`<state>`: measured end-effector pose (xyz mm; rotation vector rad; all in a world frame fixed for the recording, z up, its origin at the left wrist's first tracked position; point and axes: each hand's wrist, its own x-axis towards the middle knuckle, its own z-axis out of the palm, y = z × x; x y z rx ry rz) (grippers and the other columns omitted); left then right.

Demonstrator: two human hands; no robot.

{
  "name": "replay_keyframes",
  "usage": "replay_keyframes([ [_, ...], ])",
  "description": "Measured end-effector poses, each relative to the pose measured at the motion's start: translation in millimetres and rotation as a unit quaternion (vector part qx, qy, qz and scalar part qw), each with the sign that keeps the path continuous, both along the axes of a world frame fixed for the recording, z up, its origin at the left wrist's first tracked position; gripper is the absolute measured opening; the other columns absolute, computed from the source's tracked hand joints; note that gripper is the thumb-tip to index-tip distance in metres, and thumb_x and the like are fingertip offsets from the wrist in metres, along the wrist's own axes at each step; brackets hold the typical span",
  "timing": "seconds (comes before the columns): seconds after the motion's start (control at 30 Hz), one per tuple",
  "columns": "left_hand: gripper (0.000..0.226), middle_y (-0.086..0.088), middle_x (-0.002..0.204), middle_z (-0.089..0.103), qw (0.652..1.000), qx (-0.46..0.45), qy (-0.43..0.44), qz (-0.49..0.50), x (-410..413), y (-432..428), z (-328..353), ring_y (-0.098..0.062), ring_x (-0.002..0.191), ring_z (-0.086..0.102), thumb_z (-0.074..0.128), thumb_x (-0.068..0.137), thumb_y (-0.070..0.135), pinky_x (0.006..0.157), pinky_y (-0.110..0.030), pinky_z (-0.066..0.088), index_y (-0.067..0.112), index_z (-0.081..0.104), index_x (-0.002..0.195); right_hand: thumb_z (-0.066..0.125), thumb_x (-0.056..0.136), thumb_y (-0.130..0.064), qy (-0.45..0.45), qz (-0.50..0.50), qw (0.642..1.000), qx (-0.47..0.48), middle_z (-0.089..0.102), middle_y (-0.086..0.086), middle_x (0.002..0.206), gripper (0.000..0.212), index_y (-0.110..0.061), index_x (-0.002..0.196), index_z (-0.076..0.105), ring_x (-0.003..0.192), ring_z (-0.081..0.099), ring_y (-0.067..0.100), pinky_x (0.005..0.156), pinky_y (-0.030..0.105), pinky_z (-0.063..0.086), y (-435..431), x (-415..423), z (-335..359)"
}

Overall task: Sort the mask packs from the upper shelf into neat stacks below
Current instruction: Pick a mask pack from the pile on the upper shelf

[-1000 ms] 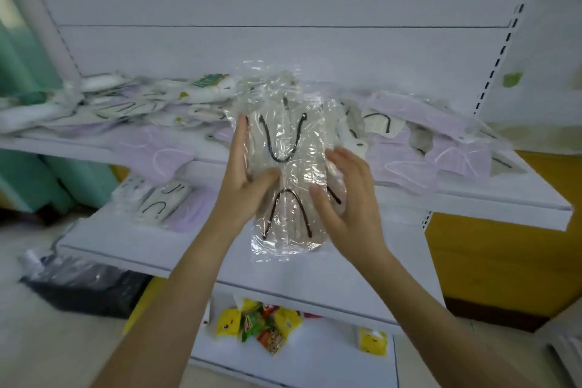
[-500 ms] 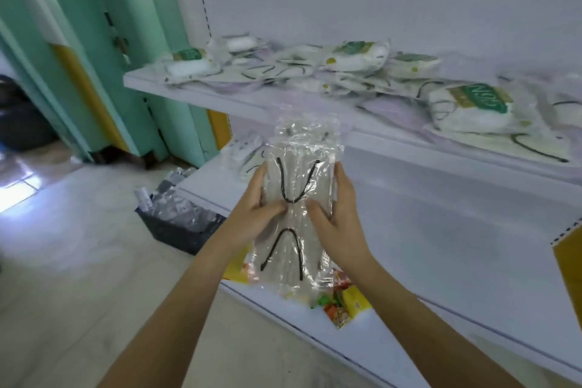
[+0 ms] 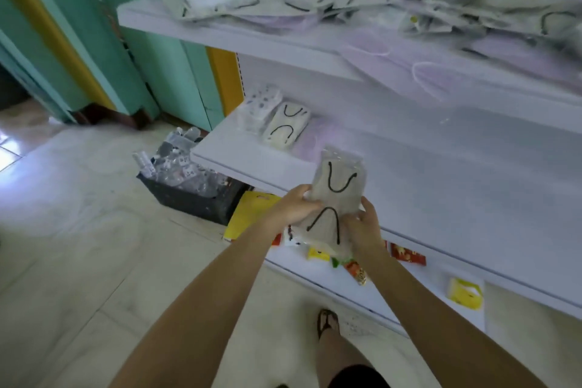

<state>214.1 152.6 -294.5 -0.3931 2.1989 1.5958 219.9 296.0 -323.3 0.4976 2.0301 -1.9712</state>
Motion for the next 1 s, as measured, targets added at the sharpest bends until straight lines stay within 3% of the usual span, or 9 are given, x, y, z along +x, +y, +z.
replay_keyframes([
  [0.07, 0.046, -0.009, 0.118, 0.060, 1.000, -0.001, -0.009, -0.012, -24, 4, -25, -0.024, 0.104, 0.061, 0.062, 0.089, 0.016, 0.088, -0.034, 0.051, 0.011, 0.047, 0.131, 0.047, 0.088, 0.004, 0.006, -0.023, 0.999, 0.035, 0.055, 0.010, 0.115, 0.052, -0.019, 0.134, 0.038, 0.097, 0.055, 0.024, 0.072, 0.033, 0.049, 4, -30, -10],
  [0.2, 0.063, -0.013, 0.141, 0.042, 0.998, -0.049, -0.017, -0.035, -87, 7, -65, -0.026, 0.124, 0.047, 0.056, 0.093, 0.016, 0.094, -0.029, 0.040, 0.008, 0.025, 0.147, 0.048, 0.088, 0.004, 0.012, -0.052, 0.996, 0.076, 0.055, 0.008, 0.115, 0.056, -0.014, 0.140, 0.035, 0.098, 0.054, 0.024, 0.078, 0.032, 0.045, 9, -112, -43],
  [0.3, 0.057, -0.013, 0.150, 0.027, 0.980, -0.175, 0.054, -0.076, -139, -6, -95, -0.026, 0.133, 0.037, 0.048, 0.096, 0.016, 0.106, -0.029, 0.031, 0.008, 0.025, 0.147, 0.049, 0.087, -0.003, -0.005, -0.054, 0.992, 0.115, 0.058, 0.008, 0.116, 0.052, -0.016, 0.137, 0.039, 0.098, 0.057, 0.027, 0.079, 0.036, 0.050, 9, -176, -77],
  [0.5, 0.051, -0.006, 0.159, 0.003, 0.877, -0.378, 0.198, -0.220, -204, -36, -145, -0.026, 0.144, 0.007, 0.039, 0.099, 0.023, 0.114, -0.037, 0.018, 0.016, 0.024, 0.148, 0.050, 0.089, -0.009, -0.061, -0.044, 0.983, 0.167, 0.056, 0.014, 0.119, 0.046, -0.010, 0.134, 0.040, 0.104, 0.056, 0.033, 0.075, 0.035, 0.046, 8, -253, -130],
  [0.63, 0.051, -0.001, 0.159, 0.002, 0.796, -0.473, 0.238, -0.294, -245, -40, -166, -0.027, 0.145, 0.002, 0.031, 0.101, 0.032, 0.116, -0.044, 0.008, 0.019, 0.019, 0.149, 0.047, 0.089, -0.007, -0.040, -0.034, 0.982, 0.184, 0.056, 0.011, 0.087, 0.017, -0.007, 0.106, 0.050, 0.071, 0.053, 0.023, 0.058, 0.030, 0.041, -3, -291, -144],
  [0.7, 0.049, -0.005, 0.156, 0.014, 0.764, -0.509, 0.243, -0.313, -256, -39, -179, -0.029, 0.143, 0.012, 0.032, 0.101, 0.029, 0.113, -0.046, 0.012, 0.012, 0.025, 0.145, 0.047, 0.089, -0.007, -0.035, -0.020, 0.977, 0.208, 0.056, 0.011, 0.082, 0.009, -0.008, 0.097, 0.050, 0.066, 0.051, 0.021, 0.060, 0.032, 0.044, -9, -302, -148],
  [0.77, 0.045, -0.010, 0.147, 0.028, 0.744, -0.527, 0.252, -0.325, -259, -39, -191, -0.031, 0.136, 0.023, 0.035, 0.099, 0.026, 0.109, -0.046, 0.019, 0.007, 0.034, 0.138, 0.050, 0.089, -0.013, -0.024, 0.013, 0.970, 0.243, 0.060, 0.014, 0.102, 0.030, -0.007, 0.118, 0.048, 0.084, 0.058, 0.029, 0.074, 0.038, 0.048, -14, -305, -153],
  [0.83, 0.044, -0.011, 0.141, 0.034, 0.751, -0.515, 0.259, -0.322, -259, -39, -196, -0.033, 0.133, 0.027, 0.038, 0.097, 0.025, 0.107, -0.047, 0.022, 0.007, 0.036, 0.136, 0.052, 0.088, -0.014, -0.010, 0.036, 0.962, 0.269, 0.055, 0.014, 0.121, 0.053, -0.009, 0.138, 0.034, 0.104, 0.056, 0.036, 0.087, 0.043, 0.048, -16, -306, -156],
  [1.0, 0.047, -0.009, 0.152, 0.027, 0.769, -0.488, 0.268, -0.315, -256, -42, -181, -0.032, 0.142, 0.021, 0.035, 0.098, 0.024, 0.114, -0.048, 0.019, 0.013, 0.032, 0.144, 0.048, 0.090, -0.010, -0.033, 0.023, 0.959, 0.279, 0.047, 0.016, 0.133, 0.061, -0.010, 0.144, 0.019, 0.119, 0.046, 0.038, 0.097, 0.046, 0.042, -21, -299, -157],
])
